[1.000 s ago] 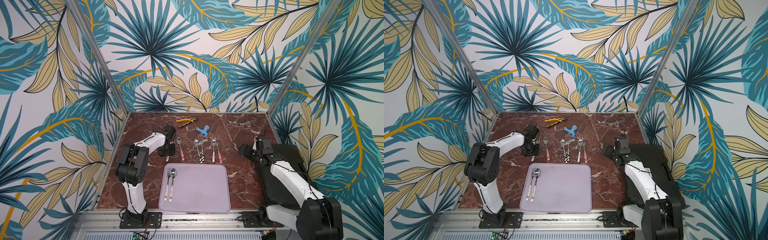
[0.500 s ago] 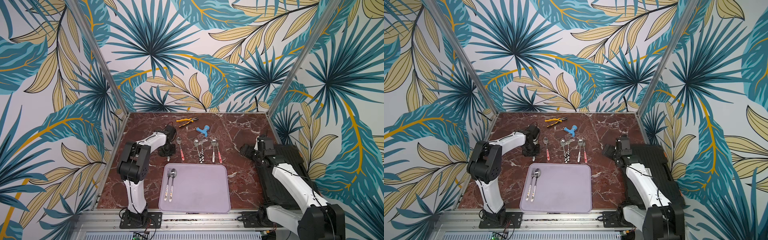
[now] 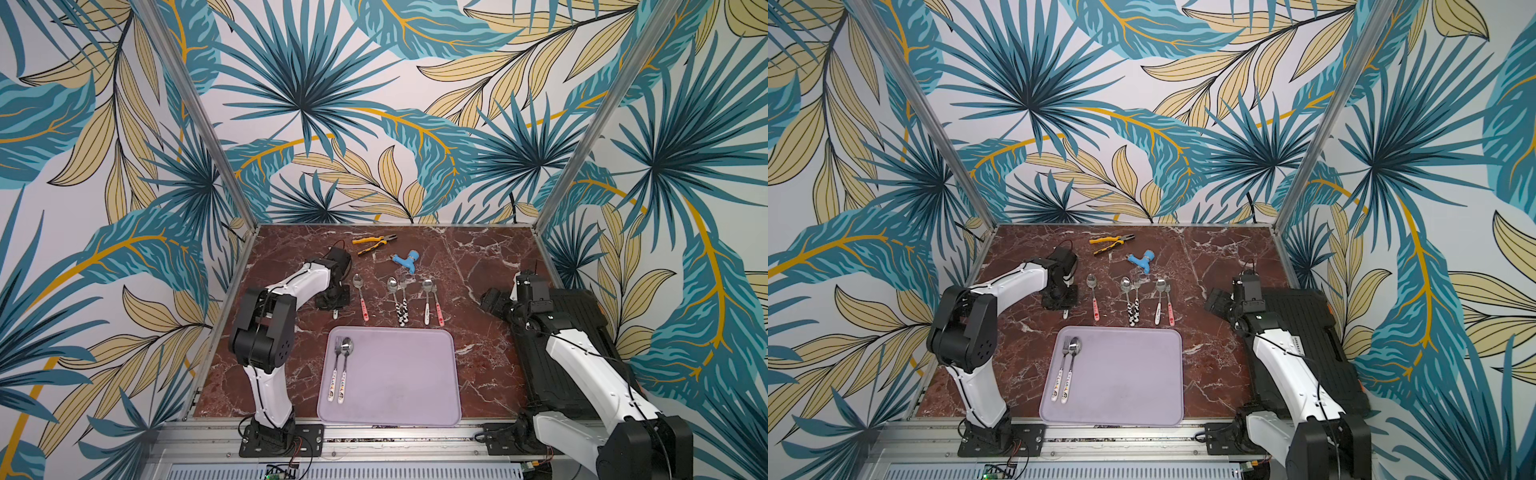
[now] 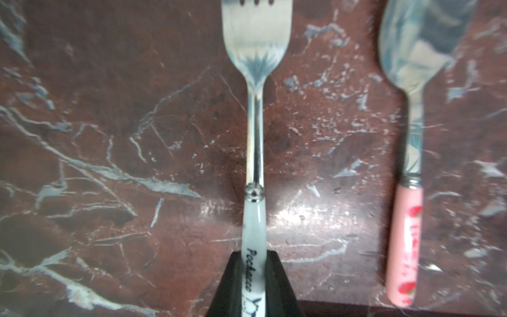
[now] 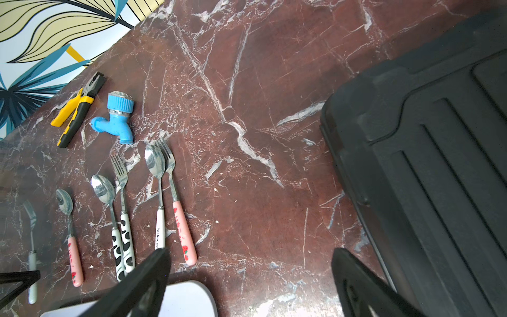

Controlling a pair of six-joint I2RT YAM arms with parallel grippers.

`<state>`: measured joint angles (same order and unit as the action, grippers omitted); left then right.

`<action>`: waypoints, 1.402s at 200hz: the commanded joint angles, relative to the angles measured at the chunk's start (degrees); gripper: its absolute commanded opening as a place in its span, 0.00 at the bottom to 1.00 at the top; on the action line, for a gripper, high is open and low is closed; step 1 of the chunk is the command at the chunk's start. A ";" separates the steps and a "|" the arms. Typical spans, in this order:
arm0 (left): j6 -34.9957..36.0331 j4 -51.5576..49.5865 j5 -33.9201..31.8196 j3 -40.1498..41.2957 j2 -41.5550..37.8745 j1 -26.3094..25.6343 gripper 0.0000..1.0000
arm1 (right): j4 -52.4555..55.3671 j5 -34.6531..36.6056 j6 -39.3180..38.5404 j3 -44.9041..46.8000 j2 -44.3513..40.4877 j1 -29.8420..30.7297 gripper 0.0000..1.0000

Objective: Set the spoon and fork side by side
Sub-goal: Pick up the fork at the center of the board, then place the fork on the tray.

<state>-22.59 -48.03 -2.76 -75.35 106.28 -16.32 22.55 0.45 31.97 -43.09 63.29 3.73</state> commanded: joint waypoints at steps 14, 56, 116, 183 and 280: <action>-1.71 -1.14 1.42 2.67 -7.85 -2.28 0.00 | 1.27 0.74 0.71 -0.34 -1.40 -0.04 0.97; -5.42 -2.25 2.51 8.63 -14.86 -8.50 0.00 | 1.54 0.64 0.88 -0.15 -2.85 -0.04 0.97; -13.46 -2.32 3.61 19.22 -25.20 -20.51 0.00 | 1.43 1.00 0.46 0.99 -4.22 -0.03 0.97; -20.88 -2.98 3.70 25.87 -28.87 -29.84 0.00 | 1.54 1.16 0.48 0.90 -4.29 -0.04 0.97; -26.79 3.11 4.52 31.49 -25.47 -35.63 0.00 | 2.04 1.57 0.19 0.85 -4.36 -0.04 0.98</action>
<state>-47.51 -47.33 1.74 -45.10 79.85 -51.16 23.03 1.08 32.16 -43.03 59.57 3.73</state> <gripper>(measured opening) 0.157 0.976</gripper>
